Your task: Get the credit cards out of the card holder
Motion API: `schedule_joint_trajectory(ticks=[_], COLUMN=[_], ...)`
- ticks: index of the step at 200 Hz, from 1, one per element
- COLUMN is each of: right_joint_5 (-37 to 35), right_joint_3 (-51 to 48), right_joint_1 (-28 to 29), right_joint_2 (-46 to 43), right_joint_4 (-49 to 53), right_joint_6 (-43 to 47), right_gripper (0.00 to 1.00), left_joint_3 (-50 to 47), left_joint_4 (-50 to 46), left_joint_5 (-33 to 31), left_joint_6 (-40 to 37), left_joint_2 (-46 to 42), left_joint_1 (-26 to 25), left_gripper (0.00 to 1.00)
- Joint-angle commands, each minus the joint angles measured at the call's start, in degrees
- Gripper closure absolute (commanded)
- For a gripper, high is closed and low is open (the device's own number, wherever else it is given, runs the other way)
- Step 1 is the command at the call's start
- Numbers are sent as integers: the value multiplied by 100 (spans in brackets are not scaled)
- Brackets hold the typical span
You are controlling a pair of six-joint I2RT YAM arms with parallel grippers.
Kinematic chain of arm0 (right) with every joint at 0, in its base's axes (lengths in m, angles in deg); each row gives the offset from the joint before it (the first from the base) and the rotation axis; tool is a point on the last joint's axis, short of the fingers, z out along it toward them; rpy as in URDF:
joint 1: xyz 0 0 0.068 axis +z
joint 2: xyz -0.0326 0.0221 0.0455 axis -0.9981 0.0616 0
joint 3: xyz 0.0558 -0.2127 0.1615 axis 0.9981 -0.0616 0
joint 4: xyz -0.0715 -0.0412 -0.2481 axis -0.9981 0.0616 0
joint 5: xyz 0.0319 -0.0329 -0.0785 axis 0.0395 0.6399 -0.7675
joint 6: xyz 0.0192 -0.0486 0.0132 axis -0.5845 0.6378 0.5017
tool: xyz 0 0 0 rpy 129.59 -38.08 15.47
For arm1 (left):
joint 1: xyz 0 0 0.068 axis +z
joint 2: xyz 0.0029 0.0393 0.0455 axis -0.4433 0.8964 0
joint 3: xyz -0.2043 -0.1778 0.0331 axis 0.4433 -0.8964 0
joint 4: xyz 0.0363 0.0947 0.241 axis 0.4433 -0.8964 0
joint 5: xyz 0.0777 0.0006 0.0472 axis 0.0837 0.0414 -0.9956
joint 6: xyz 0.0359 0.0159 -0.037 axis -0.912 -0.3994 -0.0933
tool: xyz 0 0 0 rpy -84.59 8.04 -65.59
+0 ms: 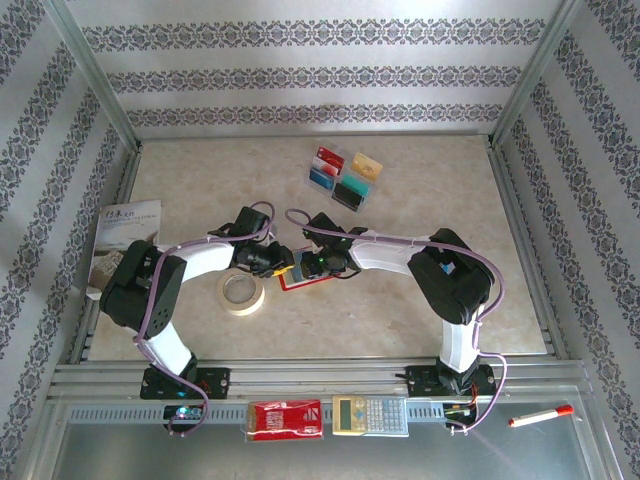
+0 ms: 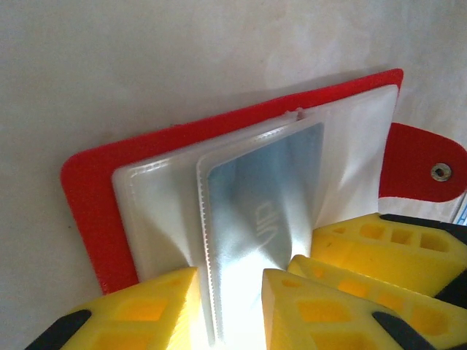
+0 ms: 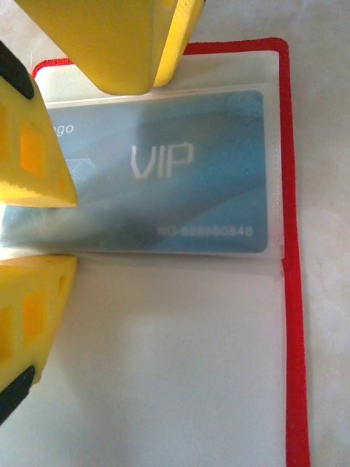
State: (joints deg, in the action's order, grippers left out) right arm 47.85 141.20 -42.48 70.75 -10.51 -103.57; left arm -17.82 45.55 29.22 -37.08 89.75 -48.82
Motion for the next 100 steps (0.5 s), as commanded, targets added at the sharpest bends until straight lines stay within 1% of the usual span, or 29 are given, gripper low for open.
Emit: schedule_joint_trajectory(ticks=[1, 24, 71, 100], right_joint_5=[-117, -101, -40, 2], right_joint_3=[-199, -200, -235, -255], right_joint_1=[-61, -65, -74, -98], right_joint_2=[161, 173, 169, 132], right_joint_4=[169, 164, 117, 80], right_joint_6=[-69, -73, -86, -104], right_gripper=[73, 73, 73, 73], left_joint_3=[108, 119, 97, 106], left_joint_4=[-149, -61, 342, 244], left_joint_5=[16, 65, 589, 567], left_joint_6=[-120, -110, -142, -271], left_joint_2=[157, 223, 141, -32], left_joint_1=[-66, -77, -70, -70], left_gripper=[70, 70, 73, 74])
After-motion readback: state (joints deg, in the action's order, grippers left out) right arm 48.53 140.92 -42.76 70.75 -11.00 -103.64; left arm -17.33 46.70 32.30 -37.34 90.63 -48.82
